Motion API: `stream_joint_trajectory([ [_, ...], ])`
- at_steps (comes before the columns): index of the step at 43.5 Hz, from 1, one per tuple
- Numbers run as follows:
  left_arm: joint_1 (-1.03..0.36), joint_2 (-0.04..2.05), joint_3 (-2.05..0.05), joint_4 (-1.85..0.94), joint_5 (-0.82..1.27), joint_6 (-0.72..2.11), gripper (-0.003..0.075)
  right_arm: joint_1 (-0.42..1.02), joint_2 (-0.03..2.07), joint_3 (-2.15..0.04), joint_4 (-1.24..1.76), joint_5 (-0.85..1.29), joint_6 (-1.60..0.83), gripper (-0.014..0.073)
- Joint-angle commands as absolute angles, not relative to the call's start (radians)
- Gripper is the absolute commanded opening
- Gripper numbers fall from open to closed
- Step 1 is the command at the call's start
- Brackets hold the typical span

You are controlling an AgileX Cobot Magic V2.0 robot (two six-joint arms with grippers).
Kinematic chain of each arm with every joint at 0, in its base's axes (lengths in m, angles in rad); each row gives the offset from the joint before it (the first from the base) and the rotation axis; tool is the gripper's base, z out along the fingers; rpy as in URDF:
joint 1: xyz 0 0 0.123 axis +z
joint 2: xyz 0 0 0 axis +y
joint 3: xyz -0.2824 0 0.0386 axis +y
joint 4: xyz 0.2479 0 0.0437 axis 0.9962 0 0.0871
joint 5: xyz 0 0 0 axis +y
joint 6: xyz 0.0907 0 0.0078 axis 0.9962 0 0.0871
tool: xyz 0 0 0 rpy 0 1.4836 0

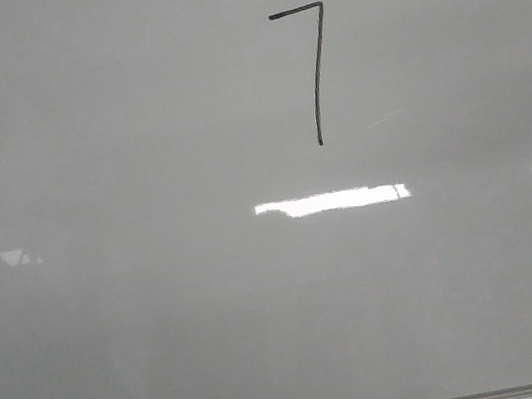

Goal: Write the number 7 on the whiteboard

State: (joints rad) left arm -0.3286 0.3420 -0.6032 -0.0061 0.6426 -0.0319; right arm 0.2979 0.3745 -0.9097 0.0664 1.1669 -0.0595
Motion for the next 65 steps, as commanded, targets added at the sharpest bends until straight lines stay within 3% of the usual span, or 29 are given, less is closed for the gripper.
stream_joint_trajectory([
  [1, -0.266, 0.285, -0.567, 0.037, 0.486, -0.032, -0.0021, 0.291, 0.387, -0.927, 0.064, 1.098, -0.068, -0.0068],
  [11, -0.053, 0.121, -0.325, 0.040, 0.287, -0.032, -0.0020, 0.291, 0.387, -0.927, 0.064, 1.099, -0.068, -0.0068],
  [17, 0.002, 0.043, -0.195, 0.036, 0.180, -0.032, -0.0020, 0.291, 0.387, -0.927, 0.064, 1.099, -0.068, -0.0068],
  [28, 0.004, -0.020, -0.034, -0.017, -0.023, -0.032, -0.0020, 0.291, 0.387, -0.927, 0.064, 1.100, -0.068, -0.0068],
  [65, -0.043, -0.018, 0.021, -0.009, -0.076, -0.030, -0.0020, 0.291, 0.387, -0.927, 0.064, 1.102, -0.068, -0.0068],
])
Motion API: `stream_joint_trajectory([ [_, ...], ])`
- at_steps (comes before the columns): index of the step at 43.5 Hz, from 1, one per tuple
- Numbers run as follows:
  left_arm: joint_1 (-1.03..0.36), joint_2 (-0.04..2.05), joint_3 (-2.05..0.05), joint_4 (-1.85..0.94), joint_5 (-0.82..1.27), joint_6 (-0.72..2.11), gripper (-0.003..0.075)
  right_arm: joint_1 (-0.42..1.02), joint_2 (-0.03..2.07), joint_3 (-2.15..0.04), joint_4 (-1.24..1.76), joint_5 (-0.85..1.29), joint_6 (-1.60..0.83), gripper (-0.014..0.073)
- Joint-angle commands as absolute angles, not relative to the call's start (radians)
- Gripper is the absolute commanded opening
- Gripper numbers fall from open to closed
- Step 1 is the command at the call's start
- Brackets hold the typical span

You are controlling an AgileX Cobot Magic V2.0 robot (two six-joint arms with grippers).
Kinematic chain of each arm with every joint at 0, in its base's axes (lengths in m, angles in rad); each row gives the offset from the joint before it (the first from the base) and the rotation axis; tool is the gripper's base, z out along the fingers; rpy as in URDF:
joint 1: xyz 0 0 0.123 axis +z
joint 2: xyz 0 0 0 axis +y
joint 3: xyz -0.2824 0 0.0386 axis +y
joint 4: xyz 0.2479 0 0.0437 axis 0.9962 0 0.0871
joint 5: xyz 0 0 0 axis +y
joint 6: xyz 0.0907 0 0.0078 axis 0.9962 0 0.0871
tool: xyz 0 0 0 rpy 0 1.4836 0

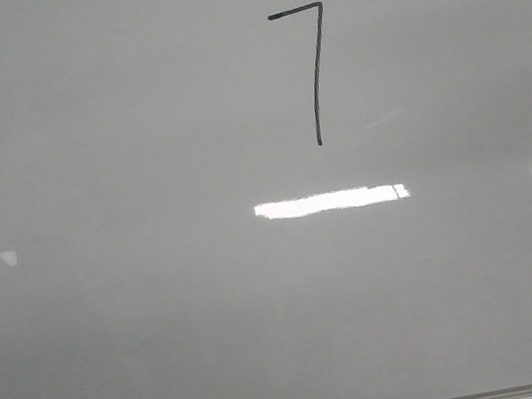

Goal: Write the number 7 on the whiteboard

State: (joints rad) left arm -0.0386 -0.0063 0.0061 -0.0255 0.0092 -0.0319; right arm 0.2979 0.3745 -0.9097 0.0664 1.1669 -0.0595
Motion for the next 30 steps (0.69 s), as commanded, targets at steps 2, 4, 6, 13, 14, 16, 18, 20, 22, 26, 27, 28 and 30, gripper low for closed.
stream_joint_trajectory([
  [2, -0.043, -0.018, 0.021, 0.005, -0.076, -0.030, -0.0020, 0.291, 0.387, -0.927, 0.064, 1.102, -0.068, -0.0068],
  [4, -0.043, -0.018, 0.021, 0.000, -0.078, -0.016, -0.0020, 0.291, 0.387, -0.927, 0.064, 1.102, -0.068, -0.0068],
  [6, -0.043, -0.018, 0.021, -0.024, -0.082, 0.026, -0.0020, 0.291, 0.387, -0.927, 0.064, 1.102, -0.068, -0.0068],
  [13, -0.043, -0.018, 0.021, -0.104, -0.099, 0.116, -0.0020, 0.291, 0.387, -0.927, 0.064, 1.102, -0.068, -0.0068],
  [14, -0.043, -0.018, 0.021, -0.104, -0.099, 0.116, -0.0020, 0.291, 0.387, -0.927, 0.064, 1.102, -0.068, -0.0068],
  [16, -0.043, -0.018, 0.021, -0.104, -0.101, 0.116, -0.0020, 0.291, 0.387, -0.927, 0.064, 1.102, -0.068, -0.0068],
  [18, -0.043, -0.018, 0.021, -0.104, -0.099, 0.100, -0.0020, 0.291, 0.387, -0.927, 0.064, 1.102, -0.068, -0.0068],
  [20, -0.043, -0.018, 0.021, -0.104, -0.099, 0.094, -0.0020, 0.291, 0.387, -0.927, 0.064, 1.102, -0.068, -0.0068],
  [22, -0.043, -0.018, 0.021, -0.104, -0.099, 0.094, -0.0020, 0.291, 0.387, -0.927, 0.064, 1.102, -0.068, -0.0068],
  [26, -0.043, -0.018, 0.021, -0.104, -0.099, 0.094, -0.0021, 0.291, 0.387, -0.927, 0.064, 1.102, -0.068, -0.0068],
  [27, -0.043, -0.018, 0.021, -0.104, -0.099, 0.094, -0.0020, 0.291, 0.387, -0.927, 0.064, 1.102, -0.068, -0.0068],
  [28, -0.043, -0.018, 0.021, -0.104, -0.099, 0.094, -0.0020, 0.291, 0.387, -0.927, 0.064, 1.102, -0.068, -0.0068],
  [30, -0.043, -0.018, 0.021, -0.104, -0.099, 0.094, -0.0021, 0.291, 0.387, -0.927, 0.064, 1.102, -0.068, -0.0068],
])
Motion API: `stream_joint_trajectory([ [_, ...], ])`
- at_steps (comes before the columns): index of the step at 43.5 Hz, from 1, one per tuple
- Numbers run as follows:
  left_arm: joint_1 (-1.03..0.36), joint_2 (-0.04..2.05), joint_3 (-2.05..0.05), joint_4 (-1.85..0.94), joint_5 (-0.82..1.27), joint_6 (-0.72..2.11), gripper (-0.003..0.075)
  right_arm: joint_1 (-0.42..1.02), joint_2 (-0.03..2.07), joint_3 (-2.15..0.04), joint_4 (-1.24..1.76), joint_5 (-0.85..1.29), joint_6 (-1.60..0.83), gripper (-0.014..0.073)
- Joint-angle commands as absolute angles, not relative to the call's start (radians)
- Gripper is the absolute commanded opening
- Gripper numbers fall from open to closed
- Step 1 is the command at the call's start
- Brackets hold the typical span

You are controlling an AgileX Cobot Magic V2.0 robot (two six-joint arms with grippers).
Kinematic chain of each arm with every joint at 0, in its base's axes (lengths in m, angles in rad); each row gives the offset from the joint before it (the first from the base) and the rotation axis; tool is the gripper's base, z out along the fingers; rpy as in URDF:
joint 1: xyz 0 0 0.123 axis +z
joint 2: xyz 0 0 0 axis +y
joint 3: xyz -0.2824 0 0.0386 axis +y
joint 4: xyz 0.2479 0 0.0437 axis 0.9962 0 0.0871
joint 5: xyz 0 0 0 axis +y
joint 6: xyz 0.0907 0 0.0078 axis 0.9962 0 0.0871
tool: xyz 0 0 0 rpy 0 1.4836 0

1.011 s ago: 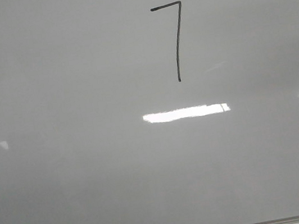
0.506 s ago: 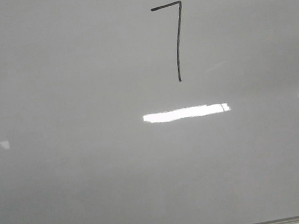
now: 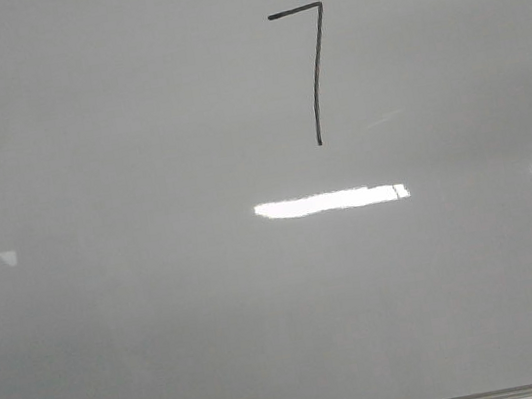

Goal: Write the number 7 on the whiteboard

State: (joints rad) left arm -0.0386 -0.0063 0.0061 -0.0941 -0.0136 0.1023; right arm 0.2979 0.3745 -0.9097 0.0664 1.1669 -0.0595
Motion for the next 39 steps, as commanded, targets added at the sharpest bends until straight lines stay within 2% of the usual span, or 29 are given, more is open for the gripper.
stream_joint_trajectory([
  [1, -0.043, -0.018, 0.021, -0.104, -0.099, 0.094, -0.0020, 0.291, 0.387, -0.927, 0.064, 1.102, -0.068, -0.0068],
  [31, -0.043, -0.018, 0.021, -0.104, -0.099, 0.094, -0.0020, 0.291, 0.374, -0.913, 0.064, 1.089, -0.068, -0.0068],
  [35, -0.043, -0.018, 0.021, -0.104, -0.099, 0.094, -0.0020, 0.241, 0.322, -0.851, 0.050, 1.019, -0.087, -0.0068],
  [39, -0.043, -0.018, 0.021, -0.104, -0.099, 0.094, -0.0020, 0.165, 0.245, -0.732, 0.050, 0.833, -0.087, -0.0068],
])
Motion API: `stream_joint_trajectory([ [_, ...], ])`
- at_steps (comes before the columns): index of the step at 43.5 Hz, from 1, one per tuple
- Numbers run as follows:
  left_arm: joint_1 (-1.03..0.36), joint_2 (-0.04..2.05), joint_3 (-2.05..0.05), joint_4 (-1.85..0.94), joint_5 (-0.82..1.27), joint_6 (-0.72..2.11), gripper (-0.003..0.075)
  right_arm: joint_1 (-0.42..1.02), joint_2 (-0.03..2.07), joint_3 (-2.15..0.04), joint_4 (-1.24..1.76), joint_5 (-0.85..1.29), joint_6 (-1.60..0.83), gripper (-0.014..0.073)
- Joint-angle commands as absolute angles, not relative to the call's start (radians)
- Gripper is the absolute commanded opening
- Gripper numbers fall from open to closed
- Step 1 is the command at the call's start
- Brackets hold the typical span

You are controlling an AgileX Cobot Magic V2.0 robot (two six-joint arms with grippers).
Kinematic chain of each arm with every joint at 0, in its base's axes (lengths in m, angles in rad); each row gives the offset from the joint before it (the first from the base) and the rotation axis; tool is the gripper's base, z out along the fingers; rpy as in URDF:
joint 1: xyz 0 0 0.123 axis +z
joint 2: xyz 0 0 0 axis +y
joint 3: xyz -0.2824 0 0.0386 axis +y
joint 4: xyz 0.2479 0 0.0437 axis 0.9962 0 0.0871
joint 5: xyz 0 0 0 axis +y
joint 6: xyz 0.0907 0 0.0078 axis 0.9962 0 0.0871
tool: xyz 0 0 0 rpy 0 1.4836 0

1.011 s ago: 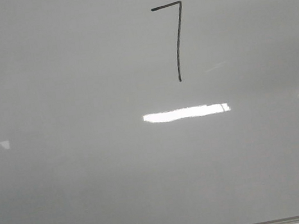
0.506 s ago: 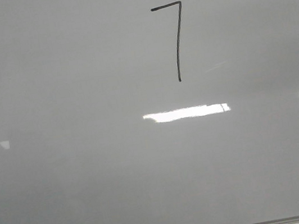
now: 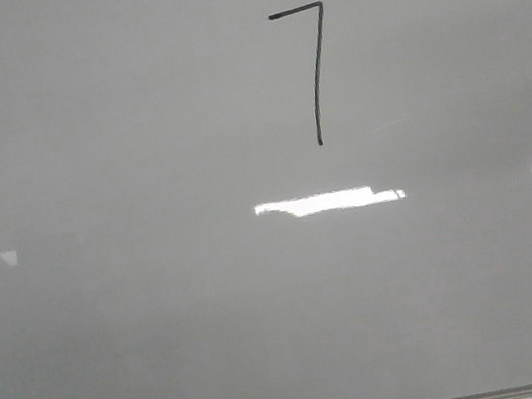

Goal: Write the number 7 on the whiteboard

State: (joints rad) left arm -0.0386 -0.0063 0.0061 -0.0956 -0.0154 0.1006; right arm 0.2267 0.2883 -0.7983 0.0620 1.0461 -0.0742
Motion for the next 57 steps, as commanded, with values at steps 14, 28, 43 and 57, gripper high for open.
stream_joint_trajectory([
  [14, -0.043, -0.018, 0.021, -0.104, -0.099, 0.094, -0.0020, -0.008, 0.044, -0.297, 0.050, 0.360, -0.086, -0.0068],
  [28, -0.043, -0.018, 0.021, -0.104, -0.099, 0.094, -0.0021, -0.009, -0.030, -0.049, 0.056, 0.060, -0.082, -0.0068],
  [43, -0.043, -0.018, 0.021, -0.104, -0.099, 0.094, -0.0020, -0.006, -0.028, 0.024, 0.056, -0.036, -0.082, -0.0068],
  [57, -0.043, -0.018, 0.021, -0.104, -0.099, 0.094, -0.0020, -0.006, -0.028, 0.025, 0.056, -0.042, -0.079, -0.0068],
])
